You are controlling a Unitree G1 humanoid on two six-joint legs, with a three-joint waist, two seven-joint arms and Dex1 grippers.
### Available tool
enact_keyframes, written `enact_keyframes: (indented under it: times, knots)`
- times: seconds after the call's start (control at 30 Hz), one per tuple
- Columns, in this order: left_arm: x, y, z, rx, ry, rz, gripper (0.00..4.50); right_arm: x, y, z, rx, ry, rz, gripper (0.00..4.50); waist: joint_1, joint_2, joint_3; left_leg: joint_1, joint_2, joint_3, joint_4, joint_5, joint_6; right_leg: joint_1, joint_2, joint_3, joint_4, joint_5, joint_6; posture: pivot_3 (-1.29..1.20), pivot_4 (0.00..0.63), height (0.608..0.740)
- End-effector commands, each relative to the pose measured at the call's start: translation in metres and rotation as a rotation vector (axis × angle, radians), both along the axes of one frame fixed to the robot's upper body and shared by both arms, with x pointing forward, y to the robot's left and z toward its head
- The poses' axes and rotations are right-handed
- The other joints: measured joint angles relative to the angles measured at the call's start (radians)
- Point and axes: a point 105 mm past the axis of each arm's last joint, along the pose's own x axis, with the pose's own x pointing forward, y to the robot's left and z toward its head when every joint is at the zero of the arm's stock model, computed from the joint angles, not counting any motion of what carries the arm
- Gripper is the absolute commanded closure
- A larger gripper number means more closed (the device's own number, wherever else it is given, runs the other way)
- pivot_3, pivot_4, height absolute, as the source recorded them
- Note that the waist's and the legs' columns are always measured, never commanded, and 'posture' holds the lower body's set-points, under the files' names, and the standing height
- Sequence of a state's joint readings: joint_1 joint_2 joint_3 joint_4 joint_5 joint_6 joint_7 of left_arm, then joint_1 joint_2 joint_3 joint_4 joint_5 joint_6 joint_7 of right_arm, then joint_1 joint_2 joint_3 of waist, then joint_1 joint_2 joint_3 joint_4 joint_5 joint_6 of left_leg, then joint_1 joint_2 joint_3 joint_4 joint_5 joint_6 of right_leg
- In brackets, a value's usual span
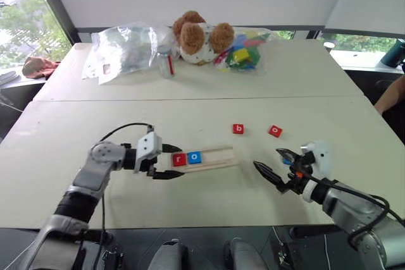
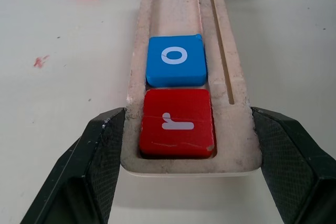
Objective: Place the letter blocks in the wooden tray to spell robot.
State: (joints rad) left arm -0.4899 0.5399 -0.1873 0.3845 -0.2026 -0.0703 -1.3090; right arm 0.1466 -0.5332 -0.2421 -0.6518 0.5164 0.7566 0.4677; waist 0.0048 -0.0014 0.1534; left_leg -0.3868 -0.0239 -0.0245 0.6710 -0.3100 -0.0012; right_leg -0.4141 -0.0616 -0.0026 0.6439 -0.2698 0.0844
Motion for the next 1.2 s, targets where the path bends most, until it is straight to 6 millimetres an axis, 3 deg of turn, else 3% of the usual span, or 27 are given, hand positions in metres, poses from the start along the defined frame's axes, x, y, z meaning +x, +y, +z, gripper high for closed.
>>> enact_keyframes:
  times: [0.03,0.17,0.27,0.43,0.53,0.67,0.83,0.9,1.07,1.2]
  knots:
    - [0.008,-0.005,-0.002,0.012,-0.012,-0.034,1.42,-0.002,-0.008,0.014,-0.038,-0.060,-0.025,0.00,-0.001,0.000,0.000,0.000,0.000,0.000,0.002,0.000,0.000,0.000,0.000,0.000,0.002,0.000,0.000,0.00,0.150,0.740]
    - [0.014,-0.012,-0.005,0.015,-0.008,-0.063,1.42,0.000,-0.009,0.015,-0.050,-0.069,-0.030,0.00,-0.001,0.000,0.000,0.000,0.001,0.000,0.010,-0.001,0.001,0.002,0.002,0.000,0.005,-0.001,0.001,0.00,0.150,0.740]
    - [0.015,-0.015,-0.006,0.007,0.001,-0.081,0.03,0.002,-0.009,0.015,-0.068,-0.073,-0.039,0.00,0.001,0.000,0.000,0.000,0.001,0.000,0.012,-0.001,0.001,0.004,0.002,0.000,0.005,-0.001,0.001,0.00,0.150,0.740]
    - [0.019,-0.013,-0.005,-0.005,-0.020,-0.058,0.03,0.013,-0.010,0.014,-0.126,-0.078,-0.065,0.00,0.002,0.000,0.000,0.000,0.001,-0.001,0.012,-0.001,0.002,0.003,0.002,0.000,0.005,-0.001,0.001,0.00,0.150,0.740]
    - [0.021,-0.002,0.004,-0.024,-0.050,-0.019,0.03,0.020,-0.003,0.022,-0.117,-0.102,-0.048,0.00,0.001,0.000,0.000,0.000,0.001,-0.001,0.012,-0.001,0.002,0.003,0.002,0.000,0.005,-0.001,0.001,0.00,0.150,0.740]
    - [0.014,0.031,0.045,-0.097,-0.063,0.074,0.03,0.050,0.027,0.035,-0.061,-0.121,-0.045,0.00,-0.030,-0.002,0.001,0.000,0.002,-0.001,0.012,-0.001,0.002,0.002,0.000,0.001,0.006,-0.001,0.001,0.00,0.150,0.740]
    - [-0.010,0.062,0.065,-0.118,0.045,0.177,0.03,0.085,0.056,0.027,-0.058,-0.054,-0.128,0.00,-0.024,-0.001,0.001,0.000,0.004,-0.003,0.009,-0.001,0.001,-0.001,0.001,0.001,0.008,-0.001,0.000,0.00,0.150,0.740]
    - [-0.014,0.071,0.074,-0.147,0.045,0.248,0.03,0.094,0.060,0.022,-0.073,-0.022,-0.165,0.00,-0.014,0.000,0.001,-0.004,0.004,-0.003,0.009,-0.001,0.001,-0.004,0.000,0.001,0.008,-0.001,0.000,0.00,0.150,0.740]
    - [0.000,0.091,0.121,-0.396,-0.095,0.526,0.03,0.109,0.062,0.013,-0.112,0.016,-0.241,0.00,-0.004,-0.001,0.001,-0.008,0.000,-0.003,0.013,0.000,0.000,-0.005,-0.004,0.002,0.006,0.000,0.000,0.00,0.150,0.740]
    - [-0.006,0.086,0.127,-0.446,-0.148,0.603,0.03,0.113,0.065,0.007,-0.117,0.039,-0.269,0.00,-0.011,-0.001,0.001,-0.007,-0.001,-0.003,0.011,0.000,0.000,-0.005,-0.003,0.002,0.006,0.000,0.000,0.00,0.150,0.740]
